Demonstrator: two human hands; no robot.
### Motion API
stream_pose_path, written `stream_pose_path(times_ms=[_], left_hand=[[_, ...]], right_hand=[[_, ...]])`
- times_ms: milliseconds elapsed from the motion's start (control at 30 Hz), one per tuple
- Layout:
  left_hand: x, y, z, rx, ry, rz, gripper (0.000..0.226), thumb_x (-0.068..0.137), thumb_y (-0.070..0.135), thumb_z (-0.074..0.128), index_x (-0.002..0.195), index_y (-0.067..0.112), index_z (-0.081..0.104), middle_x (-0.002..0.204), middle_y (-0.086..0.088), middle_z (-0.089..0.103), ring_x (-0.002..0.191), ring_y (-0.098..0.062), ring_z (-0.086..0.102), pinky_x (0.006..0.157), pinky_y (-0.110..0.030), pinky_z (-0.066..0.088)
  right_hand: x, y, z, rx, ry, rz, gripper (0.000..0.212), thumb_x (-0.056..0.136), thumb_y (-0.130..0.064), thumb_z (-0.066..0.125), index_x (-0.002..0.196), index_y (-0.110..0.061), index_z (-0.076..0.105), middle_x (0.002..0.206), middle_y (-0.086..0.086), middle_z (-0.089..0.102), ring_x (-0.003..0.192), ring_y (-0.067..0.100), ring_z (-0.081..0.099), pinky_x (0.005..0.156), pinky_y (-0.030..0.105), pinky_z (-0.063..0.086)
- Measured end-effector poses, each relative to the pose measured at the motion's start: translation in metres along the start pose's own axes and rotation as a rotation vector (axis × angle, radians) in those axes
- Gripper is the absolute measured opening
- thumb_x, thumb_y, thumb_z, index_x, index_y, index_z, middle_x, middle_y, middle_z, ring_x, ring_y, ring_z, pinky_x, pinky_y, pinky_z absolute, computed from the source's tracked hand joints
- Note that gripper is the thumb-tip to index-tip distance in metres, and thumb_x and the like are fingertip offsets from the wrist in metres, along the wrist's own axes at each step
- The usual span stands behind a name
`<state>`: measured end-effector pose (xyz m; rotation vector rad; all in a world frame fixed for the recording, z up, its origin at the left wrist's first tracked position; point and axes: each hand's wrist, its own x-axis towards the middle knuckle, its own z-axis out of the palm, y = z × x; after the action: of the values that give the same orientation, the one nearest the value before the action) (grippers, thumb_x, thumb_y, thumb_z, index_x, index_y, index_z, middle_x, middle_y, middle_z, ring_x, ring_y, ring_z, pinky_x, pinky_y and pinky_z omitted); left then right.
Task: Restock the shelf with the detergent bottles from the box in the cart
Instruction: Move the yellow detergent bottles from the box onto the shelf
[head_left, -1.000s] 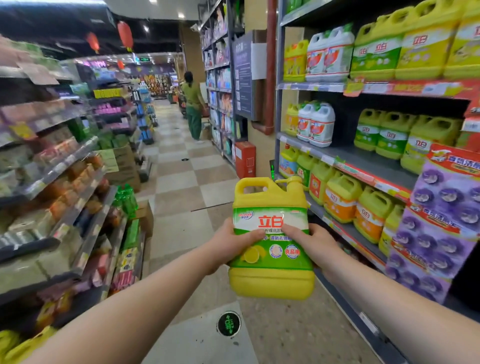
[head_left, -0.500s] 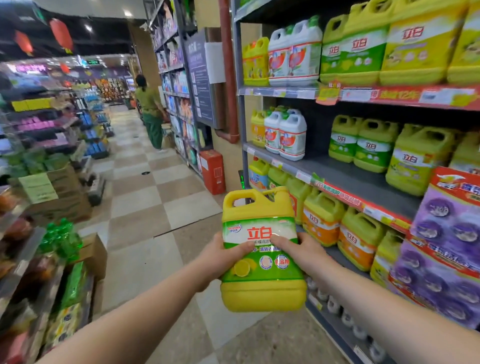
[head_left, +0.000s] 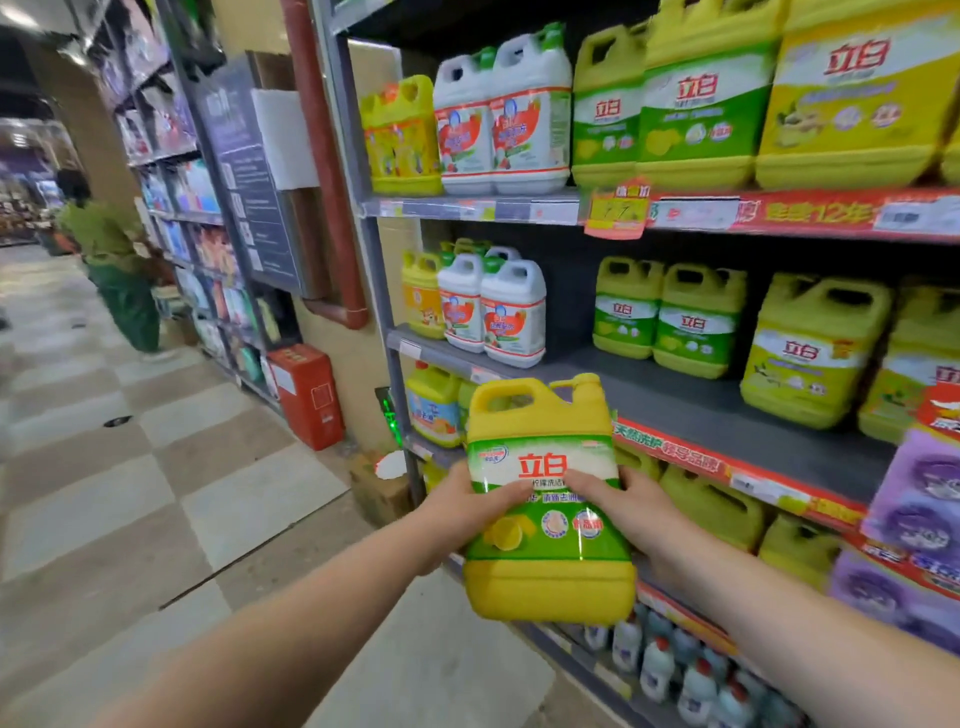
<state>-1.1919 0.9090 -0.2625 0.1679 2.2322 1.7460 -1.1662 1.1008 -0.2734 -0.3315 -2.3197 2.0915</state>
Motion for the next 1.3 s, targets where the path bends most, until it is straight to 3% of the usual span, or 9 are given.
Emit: stream_pose_path(times_ms=[133, 267, 400, 567, 700, 833, 967, 1133, 1300], left_hand=[[0.065, 0.0, -0.013, 0.017, -0.087, 0.011, 0.062, 0.075, 0.037, 0.076, 0.128, 0.018, 0.05, 0.122, -0.003, 0.064, 0.107, -0.022, 0.063, 0.096, -0.042, 0.05], [0.116, 0.002, -0.001, -0.025, -0.182, 0.038, 0.062, 0.075, 0.036, 0.076, 0.128, 0.019, 0.05, 0.116, 0.002, 0.066, 0.099, -0.013, 0.066, 0.088, -0.03, 0.055], [0.17, 0.008, 0.01, -0.051, -0.217, 0.043, 0.06, 0.075, 0.034, 0.076, 0.127, 0.016, 0.052, 0.122, -0.006, 0.064, 0.108, -0.024, 0.063, 0.098, -0.044, 0.048], [0.249, 0.025, 0.015, -0.032, -0.205, 0.035, 0.065, 0.074, 0.036, 0.077, 0.128, 0.016, 0.048, 0.122, -0.004, 0.064, 0.107, -0.021, 0.063, 0.096, -0.041, 0.05], [0.313, 0.051, 0.023, 0.002, -0.192, 0.089, 0.04, 0.075, 0.028, 0.078, 0.111, 0.027, 0.06, 0.103, 0.006, 0.071, 0.093, -0.011, 0.068, 0.086, -0.033, 0.055], [0.365, 0.069, 0.035, -0.01, -0.161, 0.148, 0.028, 0.074, 0.021, 0.079, 0.094, 0.03, 0.062, 0.08, 0.019, 0.072, 0.072, 0.005, 0.068, 0.058, -0.013, 0.052], [0.401, 0.078, 0.046, 0.014, -0.142, 0.128, 0.048, 0.071, 0.012, 0.081, 0.114, 0.014, 0.059, 0.112, -0.005, 0.069, 0.098, -0.018, 0.067, 0.087, -0.037, 0.055], [0.446, 0.088, 0.057, 0.14, -0.102, 0.19, 0.044, 0.066, 0.01, 0.084, 0.096, 0.024, 0.056, 0.111, -0.003, 0.068, 0.092, -0.013, 0.063, 0.087, -0.034, 0.053], [0.482, 0.094, 0.063, 0.278, -0.092, 0.212, 0.064, 0.067, 0.01, 0.082, 0.122, 0.004, 0.049, 0.119, -0.009, 0.062, 0.108, -0.023, 0.06, 0.092, -0.036, 0.05]], right_hand=[[0.034, -0.006, 0.005, 0.035, 0.093, 0.029, 0.038, 0.072, -0.037, 0.078, 0.102, -0.022, 0.059, 0.096, 0.004, 0.071, 0.083, 0.02, 0.07, 0.076, 0.036, 0.057], [0.069, -0.011, -0.012, -0.016, 0.155, 0.047, 0.035, 0.074, -0.034, 0.077, 0.102, -0.019, 0.063, 0.101, 0.006, 0.073, 0.084, 0.02, 0.071, 0.076, 0.035, 0.058], [0.117, -0.015, -0.029, -0.062, 0.203, 0.049, 0.028, 0.075, -0.036, 0.076, 0.095, -0.021, 0.064, 0.092, 0.003, 0.073, 0.079, 0.018, 0.072, 0.072, 0.032, 0.059], [0.195, -0.023, -0.048, -0.109, 0.23, 0.036, 0.027, 0.075, -0.036, 0.076, 0.093, -0.022, 0.062, 0.096, 0.005, 0.072, 0.083, 0.021, 0.071, 0.082, 0.039, 0.057], [0.254, -0.04, -0.072, -0.15, 0.27, -0.037, 0.04, 0.074, -0.037, 0.077, 0.104, -0.019, 0.056, 0.096, -0.002, 0.065, 0.075, 0.006, 0.064, 0.054, 0.016, 0.052], [0.304, -0.051, -0.099, -0.163, 0.24, -0.083, 0.044, 0.075, -0.034, 0.077, 0.11, -0.02, 0.055, 0.106, 0.0, 0.065, 0.09, 0.015, 0.066, 0.074, 0.03, 0.053], [0.337, -0.051, -0.115, -0.196, 0.233, -0.099, 0.039, 0.075, -0.027, 0.077, 0.106, -0.026, 0.052, 0.106, 0.001, 0.065, 0.095, 0.019, 0.065, 0.081, 0.034, 0.052], [0.367, -0.044, -0.122, -0.258, 0.322, -0.137, 0.042, 0.076, -0.022, 0.077, 0.1, -0.027, 0.044, 0.108, 0.002, 0.06, 0.094, 0.017, 0.058, 0.08, 0.028, 0.045], [0.39, -0.034, -0.125, -0.279, 0.432, -0.102, 0.055, 0.074, -0.02, 0.079, 0.12, -0.012, 0.048, 0.122, 0.01, 0.059, 0.102, 0.019, 0.055, 0.083, 0.027, 0.041]])
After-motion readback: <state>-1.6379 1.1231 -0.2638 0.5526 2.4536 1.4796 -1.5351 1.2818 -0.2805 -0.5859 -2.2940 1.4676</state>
